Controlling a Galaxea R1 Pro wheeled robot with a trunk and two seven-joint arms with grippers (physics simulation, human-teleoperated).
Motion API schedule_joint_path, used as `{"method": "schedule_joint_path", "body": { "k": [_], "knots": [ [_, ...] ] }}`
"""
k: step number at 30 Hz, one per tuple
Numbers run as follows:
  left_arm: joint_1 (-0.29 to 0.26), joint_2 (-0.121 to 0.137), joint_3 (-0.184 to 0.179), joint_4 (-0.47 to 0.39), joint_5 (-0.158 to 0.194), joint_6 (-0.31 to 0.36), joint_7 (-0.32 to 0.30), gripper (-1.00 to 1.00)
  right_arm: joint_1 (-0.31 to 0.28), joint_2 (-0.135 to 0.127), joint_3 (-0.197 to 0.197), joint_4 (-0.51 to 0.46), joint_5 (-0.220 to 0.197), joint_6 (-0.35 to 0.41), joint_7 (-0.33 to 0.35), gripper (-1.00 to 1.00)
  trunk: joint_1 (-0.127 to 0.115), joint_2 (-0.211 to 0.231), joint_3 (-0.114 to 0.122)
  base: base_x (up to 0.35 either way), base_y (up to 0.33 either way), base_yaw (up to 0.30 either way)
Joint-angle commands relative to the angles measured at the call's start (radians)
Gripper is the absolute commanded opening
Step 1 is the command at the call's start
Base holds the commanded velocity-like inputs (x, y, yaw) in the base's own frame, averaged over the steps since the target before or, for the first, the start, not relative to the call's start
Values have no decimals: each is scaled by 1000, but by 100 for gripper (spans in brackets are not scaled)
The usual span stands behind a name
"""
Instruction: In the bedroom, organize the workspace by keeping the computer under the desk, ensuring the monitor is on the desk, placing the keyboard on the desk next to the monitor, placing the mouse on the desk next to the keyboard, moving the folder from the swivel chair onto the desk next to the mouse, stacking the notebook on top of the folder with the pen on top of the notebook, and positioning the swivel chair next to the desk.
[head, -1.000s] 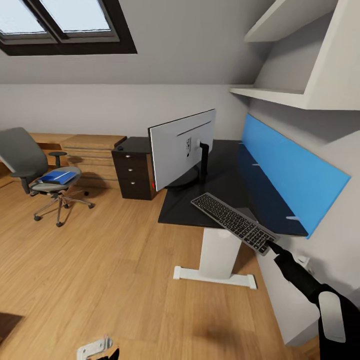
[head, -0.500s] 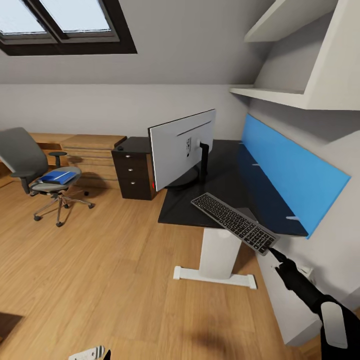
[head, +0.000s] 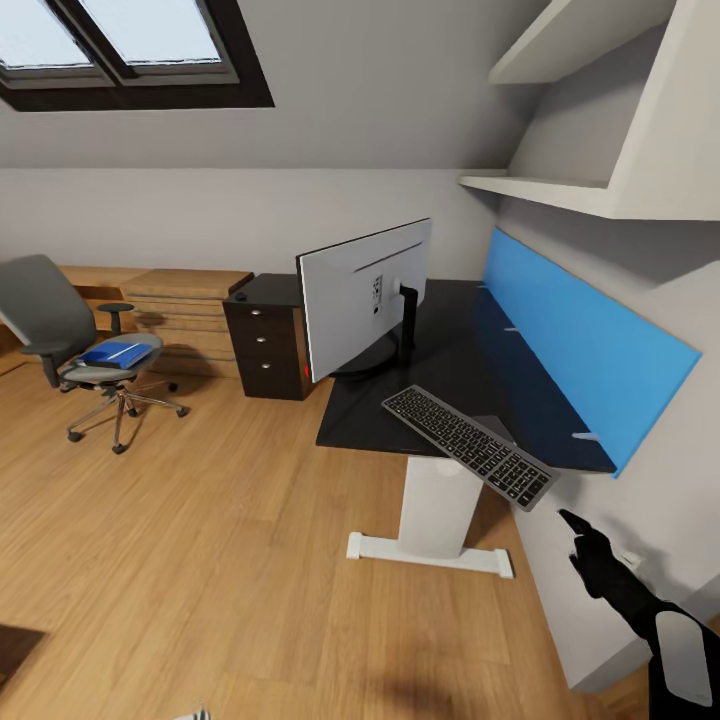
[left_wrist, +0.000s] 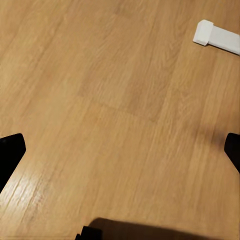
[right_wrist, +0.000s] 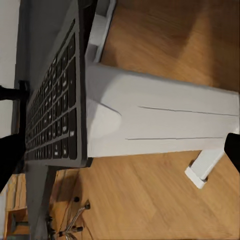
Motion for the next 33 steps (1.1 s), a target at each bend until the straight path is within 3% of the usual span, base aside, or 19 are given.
{"method": "schedule_joint_path", "body": {
  "k": [1,2,4,9,16,21,33],
  "knots": [
    [0,0,0,-2,10,6,4,100,-2,0,-4,2,-28,7,-14,100,0,-1,-1,0,0,0],
    [0,0,0,-2,10,6,4,100,-2,-2,-5,5,-82,7,-49,100,0,-1,-1,0,0,0],
    [0,0,0,-1,10,6,4,100,-2,-7,-5,8,-148,9,-95,100,0,-1,-1,0,0,0],
    [0,0,-1,5,11,6,4,100,-2,-17,-5,11,-230,18,-160,100,0,-1,-1,0,0,0],
    [0,-1,-1,8,10,6,4,100,-2,-19,-5,11,-249,73,-169,100,0,-1,-1,23,0,0],
    [0,0,-1,9,10,6,4,100,-2,-20,-3,10,-267,167,-170,100,0,-1,-1,216,0,0],
    [0,-1,-4,26,10,5,5,100,-2,-20,3,10,-272,201,-169,100,0,-1,-1,170,0,0]
  ]
}}
